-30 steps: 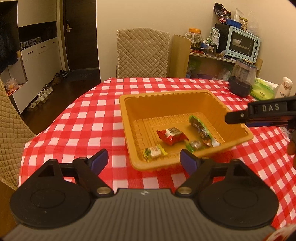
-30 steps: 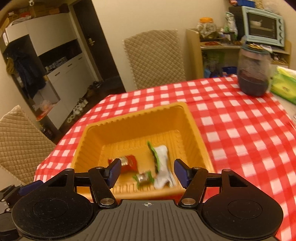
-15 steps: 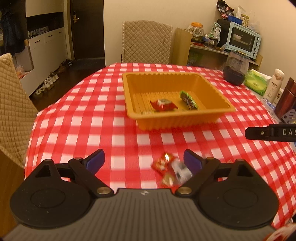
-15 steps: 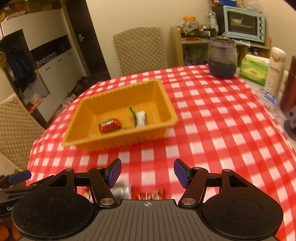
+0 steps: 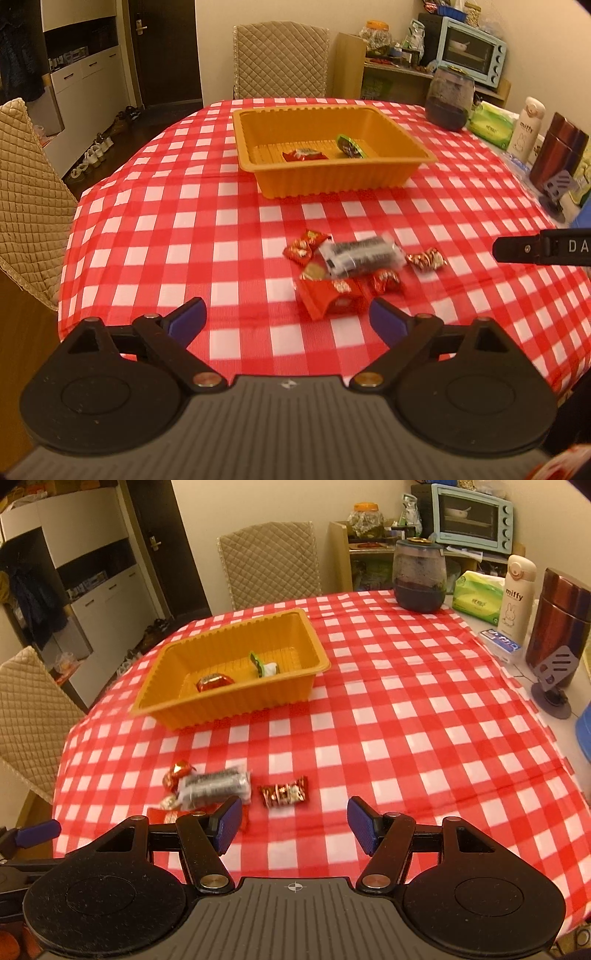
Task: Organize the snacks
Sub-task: 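Move both grippers back from the tray to the snack pile, then lower the left gripper onto the red snack packet and close it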
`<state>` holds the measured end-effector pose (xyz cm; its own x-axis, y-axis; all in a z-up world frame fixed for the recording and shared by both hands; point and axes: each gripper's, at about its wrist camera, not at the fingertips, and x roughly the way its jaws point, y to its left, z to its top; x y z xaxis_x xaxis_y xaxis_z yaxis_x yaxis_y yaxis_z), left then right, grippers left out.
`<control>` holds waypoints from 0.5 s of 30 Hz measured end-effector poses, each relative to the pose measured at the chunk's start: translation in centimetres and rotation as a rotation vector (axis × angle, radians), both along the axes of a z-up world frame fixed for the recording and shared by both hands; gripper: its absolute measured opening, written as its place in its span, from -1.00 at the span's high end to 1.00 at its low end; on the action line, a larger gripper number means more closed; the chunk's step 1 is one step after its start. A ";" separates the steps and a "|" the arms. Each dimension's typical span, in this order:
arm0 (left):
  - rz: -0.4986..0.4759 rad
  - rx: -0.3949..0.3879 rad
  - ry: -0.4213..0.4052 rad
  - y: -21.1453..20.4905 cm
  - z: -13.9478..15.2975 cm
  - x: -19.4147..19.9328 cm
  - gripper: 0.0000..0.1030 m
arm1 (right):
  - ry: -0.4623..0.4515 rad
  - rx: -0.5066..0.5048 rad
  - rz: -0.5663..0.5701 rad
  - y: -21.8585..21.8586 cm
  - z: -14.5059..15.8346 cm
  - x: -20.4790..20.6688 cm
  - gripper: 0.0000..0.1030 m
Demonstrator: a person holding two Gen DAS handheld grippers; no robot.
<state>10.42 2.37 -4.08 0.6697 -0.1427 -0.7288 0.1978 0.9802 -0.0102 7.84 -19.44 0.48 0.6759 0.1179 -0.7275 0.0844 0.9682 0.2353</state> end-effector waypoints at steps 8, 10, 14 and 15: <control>-0.013 0.005 0.003 -0.1 0.2 -1.0 -0.84 | 0.009 -0.015 0.013 0.2 -0.1 -1.3 -0.23; -0.019 0.010 0.004 -0.3 0.1 -1.0 -0.84 | 0.013 -0.012 0.011 0.0 -0.2 -1.3 -0.23; -0.050 0.024 0.010 -0.5 -0.4 -0.6 -0.84 | 0.019 -0.009 0.014 -0.2 -0.6 -1.2 -0.23; -0.063 0.032 0.013 -0.7 -0.6 -0.5 -0.84 | 0.021 -0.010 0.014 -0.3 -0.7 -1.1 -0.23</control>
